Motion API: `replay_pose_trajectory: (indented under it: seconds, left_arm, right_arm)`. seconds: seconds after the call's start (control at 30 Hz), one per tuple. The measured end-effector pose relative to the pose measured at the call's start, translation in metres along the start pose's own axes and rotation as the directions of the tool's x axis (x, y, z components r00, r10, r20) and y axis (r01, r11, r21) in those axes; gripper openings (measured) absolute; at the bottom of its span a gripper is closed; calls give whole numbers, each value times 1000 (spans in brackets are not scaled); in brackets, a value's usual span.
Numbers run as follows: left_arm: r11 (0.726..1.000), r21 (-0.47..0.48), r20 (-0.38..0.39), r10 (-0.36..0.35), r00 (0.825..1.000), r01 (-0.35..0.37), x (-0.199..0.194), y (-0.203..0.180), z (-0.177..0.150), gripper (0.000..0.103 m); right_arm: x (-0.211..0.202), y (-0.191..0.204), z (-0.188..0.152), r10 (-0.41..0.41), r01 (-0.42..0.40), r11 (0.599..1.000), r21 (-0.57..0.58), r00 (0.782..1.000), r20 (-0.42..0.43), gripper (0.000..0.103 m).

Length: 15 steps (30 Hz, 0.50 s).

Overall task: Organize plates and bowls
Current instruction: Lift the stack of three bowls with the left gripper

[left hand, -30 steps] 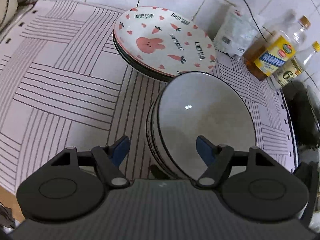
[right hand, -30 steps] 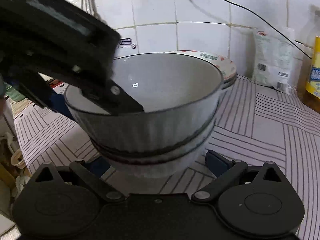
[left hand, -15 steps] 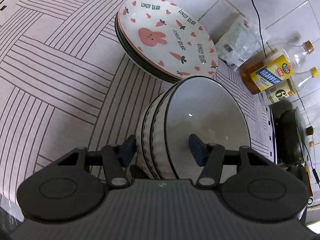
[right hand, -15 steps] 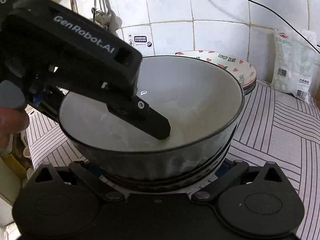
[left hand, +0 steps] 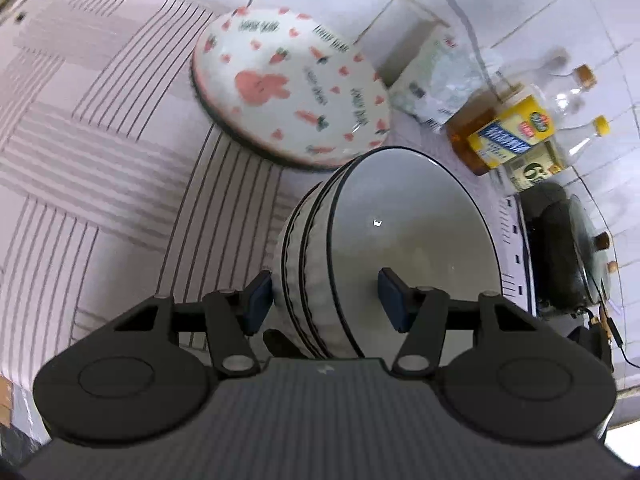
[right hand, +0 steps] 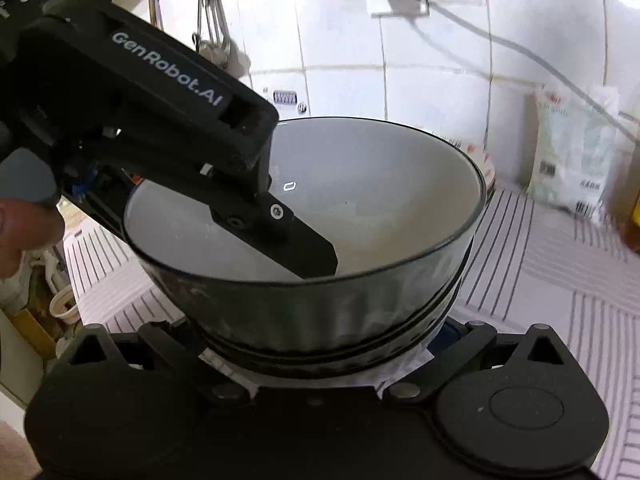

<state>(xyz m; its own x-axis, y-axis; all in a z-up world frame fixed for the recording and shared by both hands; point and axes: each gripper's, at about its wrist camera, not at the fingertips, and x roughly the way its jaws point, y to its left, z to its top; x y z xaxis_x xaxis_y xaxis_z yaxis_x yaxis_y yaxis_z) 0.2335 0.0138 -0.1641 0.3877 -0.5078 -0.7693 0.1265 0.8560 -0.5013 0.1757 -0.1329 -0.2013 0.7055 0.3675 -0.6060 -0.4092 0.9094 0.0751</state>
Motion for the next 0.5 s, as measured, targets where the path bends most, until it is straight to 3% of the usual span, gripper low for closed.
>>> replay_pose_trajectory:
  seconds: [0.2,0.5]
  left_arm:
    - [996,89,64,16,998,-22,-21,-22,20,56]
    - [993,106,116,39,992,-51,-21,-21,67,56]
  right_arm:
    - [-11,-7,30,-14,15,1000,-6,998,56,103]
    - [10,-21,73,-2,7,999,-50,994,109,103]
